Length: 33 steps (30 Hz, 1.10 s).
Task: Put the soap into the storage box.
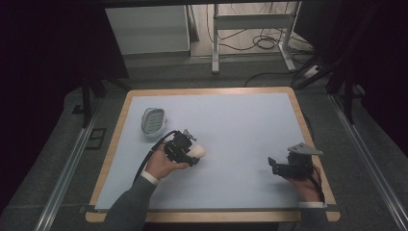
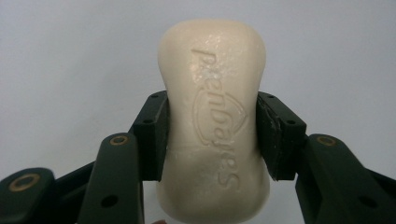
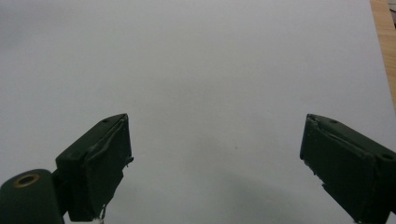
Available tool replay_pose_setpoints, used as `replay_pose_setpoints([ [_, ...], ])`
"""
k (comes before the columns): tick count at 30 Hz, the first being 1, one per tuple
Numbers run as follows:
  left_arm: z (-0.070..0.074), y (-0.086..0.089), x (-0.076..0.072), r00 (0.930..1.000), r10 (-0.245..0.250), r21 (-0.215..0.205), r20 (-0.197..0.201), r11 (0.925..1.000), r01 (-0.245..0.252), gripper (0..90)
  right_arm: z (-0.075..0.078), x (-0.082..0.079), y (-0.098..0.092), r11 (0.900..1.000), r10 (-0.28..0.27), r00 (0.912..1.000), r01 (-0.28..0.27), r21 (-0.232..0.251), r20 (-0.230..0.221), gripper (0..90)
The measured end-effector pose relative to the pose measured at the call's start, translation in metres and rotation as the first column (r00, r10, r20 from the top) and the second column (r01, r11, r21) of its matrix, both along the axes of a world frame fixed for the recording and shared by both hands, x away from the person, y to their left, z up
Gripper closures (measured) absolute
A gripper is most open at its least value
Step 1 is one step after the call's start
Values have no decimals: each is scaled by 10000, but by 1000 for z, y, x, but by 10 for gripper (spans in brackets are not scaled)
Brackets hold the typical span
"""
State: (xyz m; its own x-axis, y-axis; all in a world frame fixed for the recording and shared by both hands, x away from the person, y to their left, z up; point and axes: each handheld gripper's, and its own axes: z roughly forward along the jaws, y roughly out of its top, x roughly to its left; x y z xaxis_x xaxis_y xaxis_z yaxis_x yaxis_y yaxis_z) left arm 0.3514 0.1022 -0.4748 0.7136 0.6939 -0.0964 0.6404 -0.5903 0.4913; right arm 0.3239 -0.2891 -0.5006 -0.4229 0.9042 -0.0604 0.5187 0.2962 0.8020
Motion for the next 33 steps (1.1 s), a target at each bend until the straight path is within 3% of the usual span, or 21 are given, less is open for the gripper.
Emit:
replay_pose_setpoints([
  [10,12,12,4,9996,215,15,191,9998,-215,494,0,0,-1,10000,-62,10000,62,17,-6,87],
  [33,16,20,13,9986,475,-171,232,9987,-471,494,0,0,-2,9998,-182,9998,182,7,-54,88],
])
